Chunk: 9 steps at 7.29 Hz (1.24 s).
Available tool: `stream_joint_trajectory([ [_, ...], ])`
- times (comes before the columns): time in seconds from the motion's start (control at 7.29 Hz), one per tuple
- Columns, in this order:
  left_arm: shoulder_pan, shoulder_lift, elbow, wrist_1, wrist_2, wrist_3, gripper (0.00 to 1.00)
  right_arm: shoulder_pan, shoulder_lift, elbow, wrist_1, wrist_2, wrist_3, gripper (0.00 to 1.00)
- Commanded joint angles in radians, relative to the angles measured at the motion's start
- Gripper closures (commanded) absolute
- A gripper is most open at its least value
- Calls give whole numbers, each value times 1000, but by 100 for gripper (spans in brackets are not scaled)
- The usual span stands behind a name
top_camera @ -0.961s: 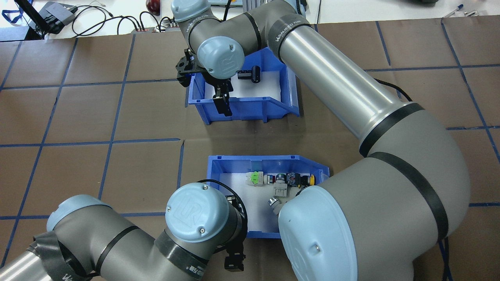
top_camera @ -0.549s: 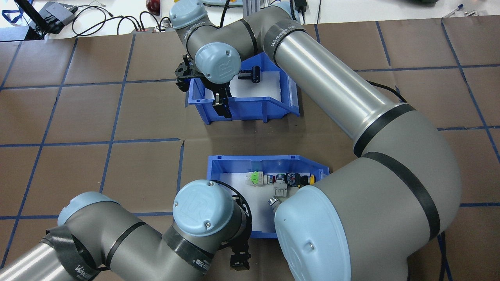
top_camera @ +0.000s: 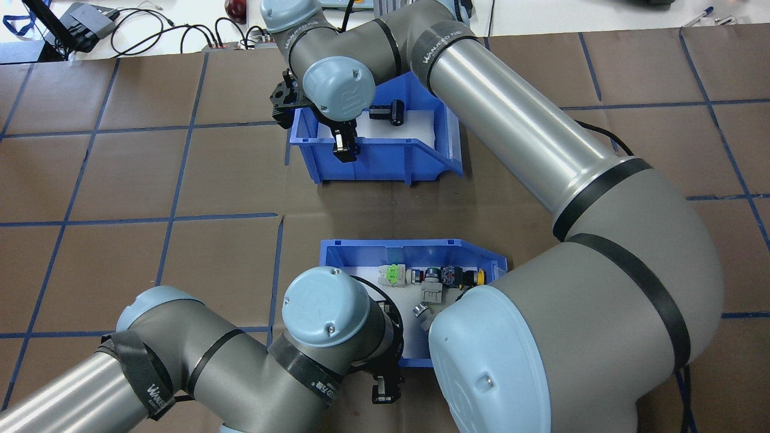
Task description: Place button box in front
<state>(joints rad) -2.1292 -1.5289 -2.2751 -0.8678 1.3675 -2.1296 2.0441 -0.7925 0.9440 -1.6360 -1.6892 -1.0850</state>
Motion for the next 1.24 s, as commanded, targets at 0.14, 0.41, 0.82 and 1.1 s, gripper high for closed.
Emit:
stream_joint_trajectory([
  [0.14, 0, -10, 3, 3, 4, 6, 100, -138, -80, 10, -18, -38, -163, 96],
  [0.41, 15, 7, 70, -70, 71, 10, 100, -235, -123, 12, 4, -40, -284, 96],
  [0.82, 145, -31, 326, -282, 76, 109, 100, -417, -184, 13, 122, -84, -499, 99],
  [1.1, 221, -127, 403, -266, 67, 164, 100, -537, -217, 13, 210, -87, -620, 99],
])
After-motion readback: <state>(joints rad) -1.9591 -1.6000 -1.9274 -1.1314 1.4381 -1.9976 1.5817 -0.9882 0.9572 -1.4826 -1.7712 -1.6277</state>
